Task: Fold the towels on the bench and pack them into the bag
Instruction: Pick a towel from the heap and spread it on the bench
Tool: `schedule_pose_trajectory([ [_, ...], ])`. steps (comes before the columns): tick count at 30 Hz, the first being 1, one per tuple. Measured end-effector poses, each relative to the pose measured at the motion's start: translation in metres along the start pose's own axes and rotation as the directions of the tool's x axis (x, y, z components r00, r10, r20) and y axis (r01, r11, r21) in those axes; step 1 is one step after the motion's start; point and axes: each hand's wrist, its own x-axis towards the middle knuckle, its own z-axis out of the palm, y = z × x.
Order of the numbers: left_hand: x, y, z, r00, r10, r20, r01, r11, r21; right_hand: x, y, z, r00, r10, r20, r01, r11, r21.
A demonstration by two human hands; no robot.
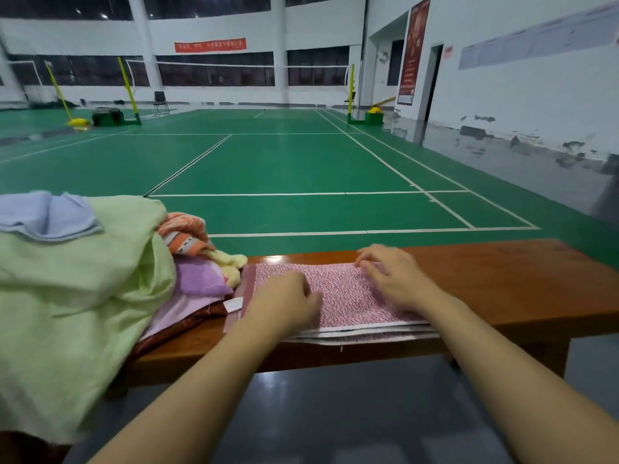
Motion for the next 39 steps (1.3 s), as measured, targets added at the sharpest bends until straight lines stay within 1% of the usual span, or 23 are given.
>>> schedule_pose_trajectory([
  [1, -0.003, 0.006, 0.006, 0.997, 0.013, 0.077, -0.014, 1.000, 0.018, 0.000, -0.005, 0.008, 0.994, -0.015, 0.105, 0.012, 1.000, 0.028],
  [2, -0.005, 0.010, 0.011, 0.993, 0.008, 0.118, -0.016, 0.998, 0.060, 0.000, -0.007, 0.017, 0.981, -0.014, 0.193, 0.008, 0.999, 0.031],
  [4, -0.006, 0.014, 0.017, 0.988, -0.026, 0.152, 0.007, 0.992, 0.124, 0.002, -0.006, 0.027, 0.966, -0.001, 0.260, 0.004, 1.000, -0.010],
  [8, 0.001, 0.015, 0.018, 0.986, -0.067, 0.152, 0.041, 0.985, 0.165, 0.005, -0.011, 0.019, 0.941, 0.116, 0.317, -0.064, 0.983, -0.171],
  [12, 0.019, 0.005, 0.016, 0.988, -0.083, 0.133, 0.056, 0.979, 0.196, -0.003, -0.025, 0.008, 0.904, 0.259, 0.339, -0.130, 0.924, -0.361],
  [14, 0.037, 0.001, 0.015, 0.984, -0.057, 0.169, 0.025, 0.982, 0.188, -0.007, -0.032, 0.004, 0.892, 0.315, 0.324, -0.161, 0.891, -0.424],
  [17, 0.070, -0.009, 0.018, 0.968, 0.053, 0.245, -0.089, 0.987, 0.136, -0.006, -0.039, 0.003, 0.882, 0.374, 0.287, -0.214, 0.859, -0.464],
  [20, 0.098, -0.022, 0.028, 0.949, 0.166, 0.269, -0.197, 0.976, 0.090, -0.002, -0.043, 0.007, 0.874, 0.376, 0.308, -0.246, 0.889, -0.387],
  [22, 0.113, -0.027, 0.031, 0.949, 0.209, 0.237, -0.241, 0.963, 0.117, 0.000, -0.047, 0.010, 0.884, 0.347, 0.314, -0.245, 0.915, -0.321],
  [25, 0.127, -0.029, 0.025, 0.961, 0.220, 0.167, -0.251, 0.949, 0.191, 0.006, -0.048, 0.009, 0.895, 0.328, 0.302, -0.274, 0.939, -0.208],
  [27, 0.126, -0.027, 0.020, 0.980, 0.177, 0.087, -0.191, 0.966, 0.176, 0.010, -0.036, 0.006, 0.891, 0.373, 0.258, -0.352, 0.927, -0.125],
  [28, 0.123, -0.027, 0.019, 0.989, 0.142, 0.031, -0.145, 0.979, 0.143, 0.011, -0.027, 0.005, 0.886, 0.413, 0.209, -0.398, 0.910, -0.113],
  [30, 0.114, -0.028, 0.016, 0.994, 0.042, -0.098, -0.038, 0.998, 0.041, 0.013, -0.009, 0.005, 0.870, 0.477, 0.123, -0.466, 0.878, -0.110],
  [31, 0.107, -0.027, 0.012, 0.991, -0.030, -0.131, 0.031, 0.999, 0.007, 0.013, -0.003, 0.004, 0.858, 0.502, 0.109, -0.495, 0.865, -0.085],
  [32, 0.100, -0.026, 0.006, 0.987, -0.095, -0.127, 0.097, 0.995, 0.009, 0.013, -0.002, 0.004, 0.842, 0.525, 0.123, -0.525, 0.850, -0.031],
  [33, 0.092, -0.025, 0.000, 0.987, -0.135, -0.084, 0.139, 0.989, 0.052, 0.013, -0.002, 0.001, 0.829, 0.540, 0.147, -0.550, 0.834, 0.042],
  [35, 0.078, -0.025, -0.010, 0.984, -0.173, 0.043, 0.165, 0.976, 0.140, 0.012, -0.007, -0.002, 0.809, 0.557, 0.189, -0.583, 0.802, 0.130],
  [36, 0.073, -0.025, -0.012, 0.977, -0.190, 0.098, 0.175, 0.974, 0.145, 0.011, -0.011, -0.003, 0.807, 0.555, 0.202, -0.585, 0.799, 0.142],
  [38, 0.065, -0.024, -0.011, 0.962, -0.203, 0.181, 0.195, 0.979, 0.065, 0.011, -0.017, -0.001, 0.803, 0.542, 0.247, -0.587, 0.790, 0.175],
  [39, 0.062, -0.023, -0.008, 0.957, -0.212, 0.200, 0.211, 0.977, 0.025, 0.010, -0.020, -0.001, 0.800, 0.536, 0.270, -0.591, 0.782, 0.198],
])
